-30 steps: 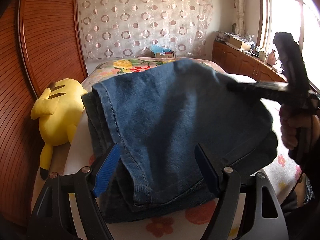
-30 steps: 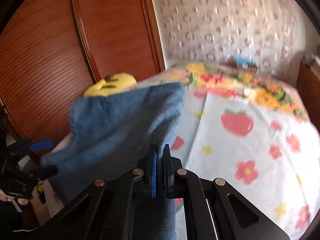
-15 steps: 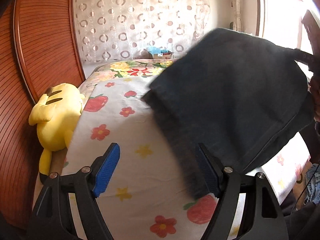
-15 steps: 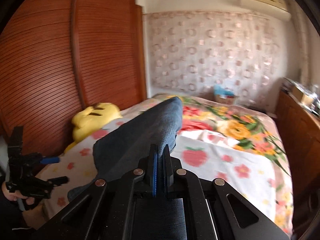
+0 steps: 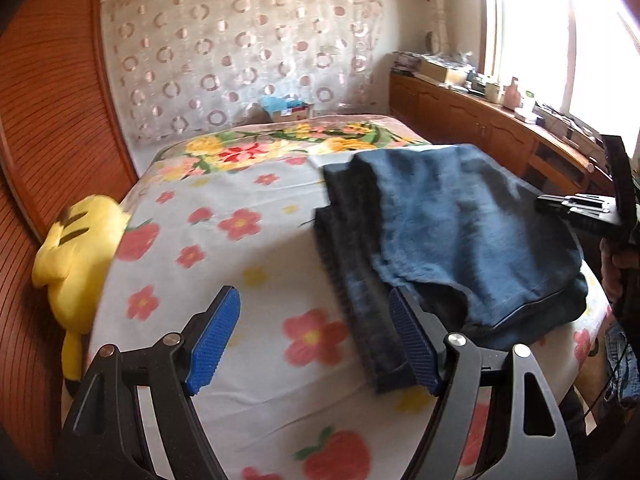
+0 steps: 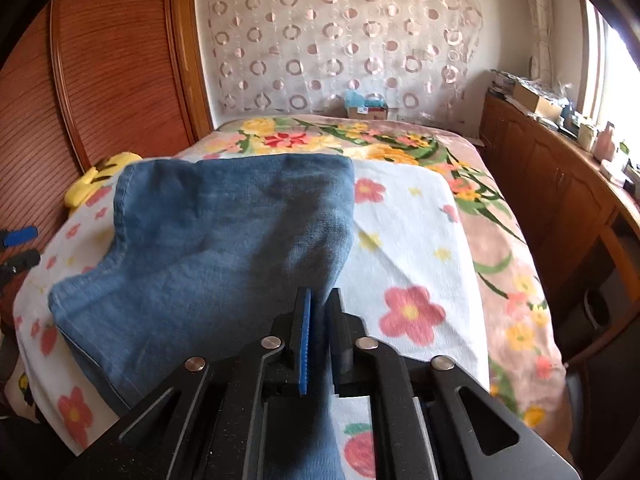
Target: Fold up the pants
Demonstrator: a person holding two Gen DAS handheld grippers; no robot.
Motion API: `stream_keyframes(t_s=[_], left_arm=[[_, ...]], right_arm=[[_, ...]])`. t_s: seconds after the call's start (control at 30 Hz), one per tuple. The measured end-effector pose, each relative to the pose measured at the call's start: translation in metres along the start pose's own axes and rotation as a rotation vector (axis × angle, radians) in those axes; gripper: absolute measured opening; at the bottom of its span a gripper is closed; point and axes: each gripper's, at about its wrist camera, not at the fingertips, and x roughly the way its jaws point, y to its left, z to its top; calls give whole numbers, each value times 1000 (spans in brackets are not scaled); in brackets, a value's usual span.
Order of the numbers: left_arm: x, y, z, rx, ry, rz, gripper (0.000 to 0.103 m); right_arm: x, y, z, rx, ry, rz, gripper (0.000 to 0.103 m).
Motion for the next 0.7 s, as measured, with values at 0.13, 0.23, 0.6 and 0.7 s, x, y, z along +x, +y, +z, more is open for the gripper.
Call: stream_keyframes(t_s=[0.13,0.23,0.6,0.7], left_arm=[[10,-27,13,38,-1,-24,78],[20,-47,21,68,10,-47,78],[56,-83,44,117,49,-93,78],[59,-85,49,132,54,-91,78]], right_arm=[[3,11,3,-13,-14,-5,27],[1,11,0,-15,-22,19,35],[28,4,-15,-37,53,7,52],[33,0,-16,-26,66,5,54]])
